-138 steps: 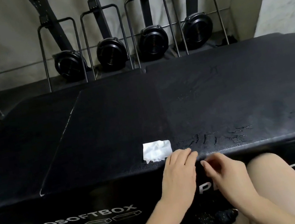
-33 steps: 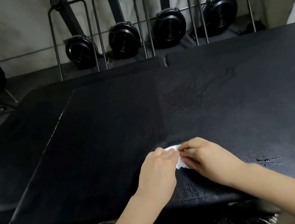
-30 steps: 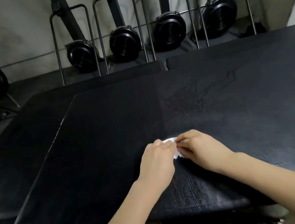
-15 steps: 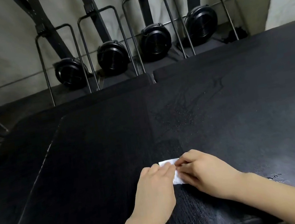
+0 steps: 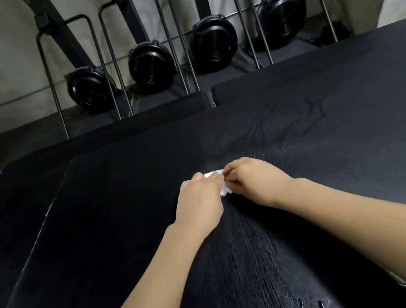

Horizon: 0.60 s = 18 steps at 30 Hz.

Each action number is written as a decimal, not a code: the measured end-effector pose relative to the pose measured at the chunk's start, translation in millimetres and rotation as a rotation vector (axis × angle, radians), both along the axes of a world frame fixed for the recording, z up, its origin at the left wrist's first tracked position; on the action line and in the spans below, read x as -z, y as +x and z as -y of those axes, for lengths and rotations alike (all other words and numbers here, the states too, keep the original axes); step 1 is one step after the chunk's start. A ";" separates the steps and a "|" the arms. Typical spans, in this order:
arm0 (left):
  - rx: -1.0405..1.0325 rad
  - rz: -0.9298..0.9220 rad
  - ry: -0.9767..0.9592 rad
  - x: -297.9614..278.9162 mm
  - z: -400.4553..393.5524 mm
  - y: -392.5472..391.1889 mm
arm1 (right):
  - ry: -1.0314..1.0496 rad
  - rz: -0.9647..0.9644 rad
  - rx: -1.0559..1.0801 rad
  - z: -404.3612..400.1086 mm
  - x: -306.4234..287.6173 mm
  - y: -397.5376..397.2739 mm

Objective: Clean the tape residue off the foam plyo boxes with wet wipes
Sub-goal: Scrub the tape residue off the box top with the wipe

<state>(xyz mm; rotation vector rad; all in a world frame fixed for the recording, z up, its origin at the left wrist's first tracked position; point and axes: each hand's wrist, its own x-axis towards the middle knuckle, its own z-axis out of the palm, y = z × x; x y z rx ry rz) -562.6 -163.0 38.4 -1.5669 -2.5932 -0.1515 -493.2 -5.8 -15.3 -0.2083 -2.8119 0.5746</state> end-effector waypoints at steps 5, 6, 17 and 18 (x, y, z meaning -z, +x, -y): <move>-0.055 -0.001 -0.030 -4.3 0.1 12.7 | -0.011 -0.039 -0.008 6.4 -2.4 12.2; -0.049 -0.004 -0.028 -5.1 5.5 20.3 | -0.007 -0.047 -0.018 10.8 -3.1 20.1; 0.053 -0.027 0.029 23.6 37.0 48.0 | 0.060 -0.064 -0.055 36.3 0.8 66.0; 0.055 -0.028 0.033 22.6 31.8 42.6 | 0.075 -0.059 -0.052 31.6 1.4 59.1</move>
